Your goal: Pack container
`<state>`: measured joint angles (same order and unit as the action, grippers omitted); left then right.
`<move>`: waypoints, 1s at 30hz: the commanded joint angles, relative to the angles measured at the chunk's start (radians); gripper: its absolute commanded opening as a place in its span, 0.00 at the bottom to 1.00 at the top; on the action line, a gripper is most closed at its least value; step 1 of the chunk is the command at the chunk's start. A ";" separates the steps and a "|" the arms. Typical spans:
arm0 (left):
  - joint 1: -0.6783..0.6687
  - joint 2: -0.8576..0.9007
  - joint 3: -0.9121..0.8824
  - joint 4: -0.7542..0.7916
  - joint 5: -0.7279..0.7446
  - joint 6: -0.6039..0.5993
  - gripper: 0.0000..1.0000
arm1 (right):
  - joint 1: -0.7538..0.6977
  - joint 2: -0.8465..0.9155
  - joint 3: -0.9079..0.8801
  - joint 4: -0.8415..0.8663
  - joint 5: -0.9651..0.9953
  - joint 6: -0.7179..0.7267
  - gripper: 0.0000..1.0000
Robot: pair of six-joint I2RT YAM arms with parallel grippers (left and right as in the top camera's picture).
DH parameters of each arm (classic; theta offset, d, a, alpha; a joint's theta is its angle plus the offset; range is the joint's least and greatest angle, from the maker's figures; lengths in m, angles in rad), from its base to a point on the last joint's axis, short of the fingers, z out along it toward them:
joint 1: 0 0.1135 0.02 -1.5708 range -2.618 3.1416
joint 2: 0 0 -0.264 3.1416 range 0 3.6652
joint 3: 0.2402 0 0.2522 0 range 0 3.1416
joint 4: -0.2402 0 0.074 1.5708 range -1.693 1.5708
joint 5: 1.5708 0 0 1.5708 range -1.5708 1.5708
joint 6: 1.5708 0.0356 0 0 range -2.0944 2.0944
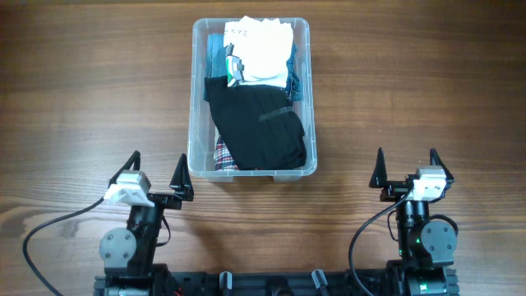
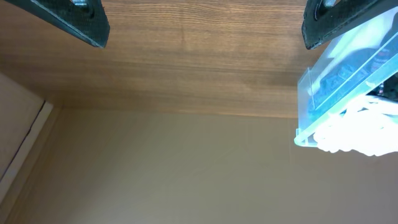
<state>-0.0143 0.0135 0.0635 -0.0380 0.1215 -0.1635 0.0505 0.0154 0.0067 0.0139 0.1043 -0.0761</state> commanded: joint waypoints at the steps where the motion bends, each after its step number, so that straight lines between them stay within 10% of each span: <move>1: 0.024 -0.011 -0.043 0.005 0.045 0.056 1.00 | -0.005 -0.011 -0.002 0.003 -0.016 0.012 1.00; 30: 0.023 -0.011 -0.058 -0.024 0.035 0.081 1.00 | -0.005 -0.011 -0.002 0.003 -0.016 0.012 1.00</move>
<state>0.0025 0.0135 0.0132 -0.0624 0.1410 -0.1055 0.0505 0.0154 0.0067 0.0143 0.1043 -0.0761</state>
